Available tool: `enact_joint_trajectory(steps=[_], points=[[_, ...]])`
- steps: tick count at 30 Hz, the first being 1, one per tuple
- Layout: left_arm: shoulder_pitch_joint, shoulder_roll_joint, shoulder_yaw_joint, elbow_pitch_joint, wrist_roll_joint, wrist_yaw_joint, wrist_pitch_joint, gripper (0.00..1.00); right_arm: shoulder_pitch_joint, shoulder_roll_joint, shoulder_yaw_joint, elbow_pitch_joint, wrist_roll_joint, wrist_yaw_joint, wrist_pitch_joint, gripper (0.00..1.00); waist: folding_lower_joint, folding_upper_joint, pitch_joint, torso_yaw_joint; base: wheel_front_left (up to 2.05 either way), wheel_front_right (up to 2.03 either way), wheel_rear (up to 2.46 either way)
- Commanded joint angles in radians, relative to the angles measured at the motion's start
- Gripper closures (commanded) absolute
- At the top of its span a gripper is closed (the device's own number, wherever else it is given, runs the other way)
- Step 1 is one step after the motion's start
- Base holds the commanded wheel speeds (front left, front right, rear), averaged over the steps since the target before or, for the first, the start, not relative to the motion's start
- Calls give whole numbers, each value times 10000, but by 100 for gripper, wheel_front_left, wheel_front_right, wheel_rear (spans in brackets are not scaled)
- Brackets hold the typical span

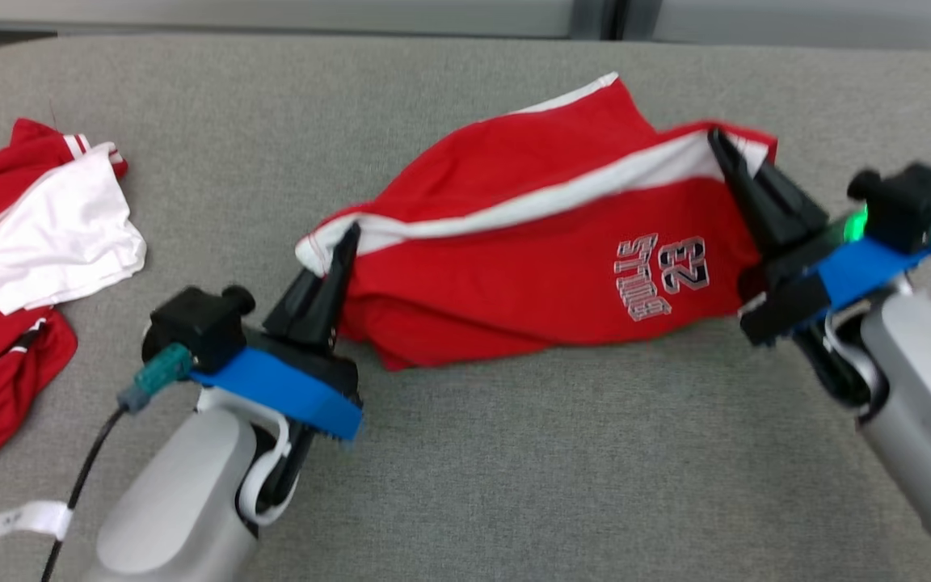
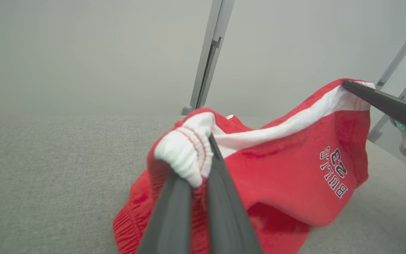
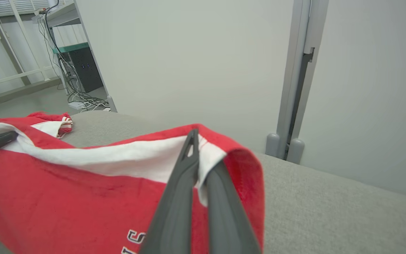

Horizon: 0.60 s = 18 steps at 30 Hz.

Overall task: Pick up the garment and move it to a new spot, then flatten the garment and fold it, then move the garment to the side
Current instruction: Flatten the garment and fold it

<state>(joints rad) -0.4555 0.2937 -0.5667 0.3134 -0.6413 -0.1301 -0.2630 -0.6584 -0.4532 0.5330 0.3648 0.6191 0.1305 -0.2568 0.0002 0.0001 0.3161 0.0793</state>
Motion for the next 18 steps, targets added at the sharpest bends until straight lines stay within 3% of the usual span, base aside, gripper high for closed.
enact_joint_trajectory(steps=[1, 12, 18], points=[[-589, -93, 55, 168, -64, -4, -28, 100, -925, 68, 274, 672, 178, 3, 50, 100, -2, -1, 576, 202, 0, 0, 0], [-2447, -473, 74, 1154, -332, -4, -26, 100, -4432, 611, 1512, 3849, 456, 3, 340, 100, -2, -1, 1895, 584, 0, 0, 0], [-3059, -723, -160, 1751, -408, -4, -26, 100, -5411, 973, 1904, 5502, 810, 3, 451, 100, -2, -1, 2206, 790, 0, 0, 0]])
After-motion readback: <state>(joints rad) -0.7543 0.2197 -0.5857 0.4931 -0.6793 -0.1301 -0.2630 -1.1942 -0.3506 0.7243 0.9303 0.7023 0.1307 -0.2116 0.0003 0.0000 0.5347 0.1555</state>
